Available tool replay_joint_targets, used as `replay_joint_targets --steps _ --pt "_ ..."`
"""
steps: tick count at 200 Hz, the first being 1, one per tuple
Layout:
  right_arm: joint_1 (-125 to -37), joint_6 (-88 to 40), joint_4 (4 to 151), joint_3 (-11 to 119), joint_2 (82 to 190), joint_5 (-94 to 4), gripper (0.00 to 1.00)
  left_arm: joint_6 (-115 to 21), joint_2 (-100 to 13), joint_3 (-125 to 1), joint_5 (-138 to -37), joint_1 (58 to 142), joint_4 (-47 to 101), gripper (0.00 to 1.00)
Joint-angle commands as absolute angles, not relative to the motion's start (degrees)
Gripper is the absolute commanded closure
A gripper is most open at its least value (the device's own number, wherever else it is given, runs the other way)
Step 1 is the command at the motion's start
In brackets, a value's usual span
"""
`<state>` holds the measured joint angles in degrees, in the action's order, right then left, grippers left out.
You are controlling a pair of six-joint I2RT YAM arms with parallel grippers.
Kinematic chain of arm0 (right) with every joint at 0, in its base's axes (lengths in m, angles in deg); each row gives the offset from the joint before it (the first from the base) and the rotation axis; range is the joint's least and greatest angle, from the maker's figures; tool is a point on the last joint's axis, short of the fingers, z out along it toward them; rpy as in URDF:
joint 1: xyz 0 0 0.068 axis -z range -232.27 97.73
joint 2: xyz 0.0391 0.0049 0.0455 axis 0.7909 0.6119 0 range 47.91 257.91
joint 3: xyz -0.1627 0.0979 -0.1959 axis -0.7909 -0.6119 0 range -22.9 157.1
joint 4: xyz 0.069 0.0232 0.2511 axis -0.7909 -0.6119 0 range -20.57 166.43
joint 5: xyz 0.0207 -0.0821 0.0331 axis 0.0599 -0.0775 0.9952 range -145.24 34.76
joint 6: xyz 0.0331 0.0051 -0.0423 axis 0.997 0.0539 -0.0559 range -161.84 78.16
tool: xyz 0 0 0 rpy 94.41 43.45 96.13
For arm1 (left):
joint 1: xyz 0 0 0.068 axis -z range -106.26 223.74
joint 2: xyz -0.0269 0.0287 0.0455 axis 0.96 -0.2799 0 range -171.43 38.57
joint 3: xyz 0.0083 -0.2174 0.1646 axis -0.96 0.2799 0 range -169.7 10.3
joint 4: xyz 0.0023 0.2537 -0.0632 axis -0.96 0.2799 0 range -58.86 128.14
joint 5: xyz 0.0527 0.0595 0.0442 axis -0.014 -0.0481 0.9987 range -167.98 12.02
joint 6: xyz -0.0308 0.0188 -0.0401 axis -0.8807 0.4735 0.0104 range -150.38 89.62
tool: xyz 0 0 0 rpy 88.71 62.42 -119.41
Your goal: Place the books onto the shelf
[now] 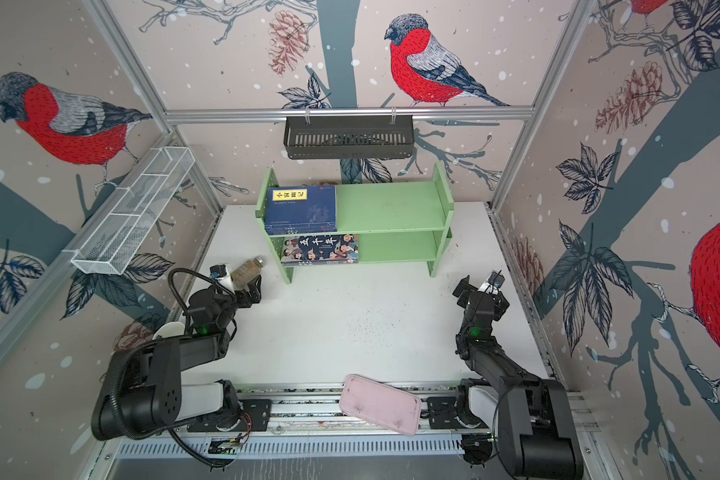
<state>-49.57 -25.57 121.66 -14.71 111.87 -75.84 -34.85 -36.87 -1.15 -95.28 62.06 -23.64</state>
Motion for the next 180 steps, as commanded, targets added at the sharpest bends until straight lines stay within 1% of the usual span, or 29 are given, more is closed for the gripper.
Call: replay_joint_targets --steps 1,15,29,44,57,75,84,100,111,128,134,145,167,180 --pt "-49.5 -26.6 134.4 -15.4 115.3 -73.8 0.0 -34.9 -35.9 0.3 -92.6 61.8 -33.2 0.02" --pt "-49.6 -27.2 137.6 -15.4 117.2 -72.5 0.0 -34.0 -35.5 1.8 -92.4 61.8 -36.3 0.02" --pt "-49.6 -26.7 137.2 -13.7 119.2 -72.9 0.0 -34.2 -36.7 1.4 -93.9 61.8 -37.1 0.02" --pt "-50.0 -28.1 137.8 -12.8 121.2 -72.7 0.0 -37.8 -38.1 0.7 -93.3 61.8 -37.9 0.02" --pt "-50.0 -29.5 142.0 -13.6 123.4 -72.4 0.0 -39.1 -39.0 1.5 -97.5 61.8 -41.1 0.02" --pt "-50.2 -30.2 145.7 -13.5 126.7 -70.9 0.0 -37.3 -41.4 3.5 -102.5 61.8 -49.0 0.02" --pt "-51.2 -31.7 145.1 -13.0 127.5 -70.0 0.0 -36.5 -43.1 5.0 -102.5 61.8 -53.2 0.02" --pt "-52.3 -33.1 151.4 -14.3 131.0 -70.2 0.0 -37.3 -48.5 7.3 -100.5 61.8 -63.3 0.02" --pt "-52.4 -33.6 155.0 -15.0 133.0 -70.1 0.0 -38.2 -52.9 8.5 -101.0 61.7 -71.8 0.02" --pt "-53.0 -34.5 153.1 -14.4 132.8 -69.6 0.0 -37.1 -51.5 9.4 -100.8 61.9 -70.3 0.02" --pt "-53.1 -34.4 151.8 -14.1 132.4 -69.6 0.0 -37.1 -52.0 9.5 -100.3 61.9 -70.6 0.02" --pt "-53.2 -34.8 153.8 -14.5 132.9 -69.8 0.0 -37.6 -54.3 9.7 -98.5 62.0 -72.3 0.02" --pt "-53.0 -34.2 152.1 -13.9 132.8 -70.3 0.0 -37.6 -54.7 9.2 -97.7 62.2 -72.1 0.02" --pt "-52.9 -33.6 147.9 -11.6 133.2 -70.9 0.0 -37.7 -54.9 9.1 -97.7 62.2 -72.2 0.02"
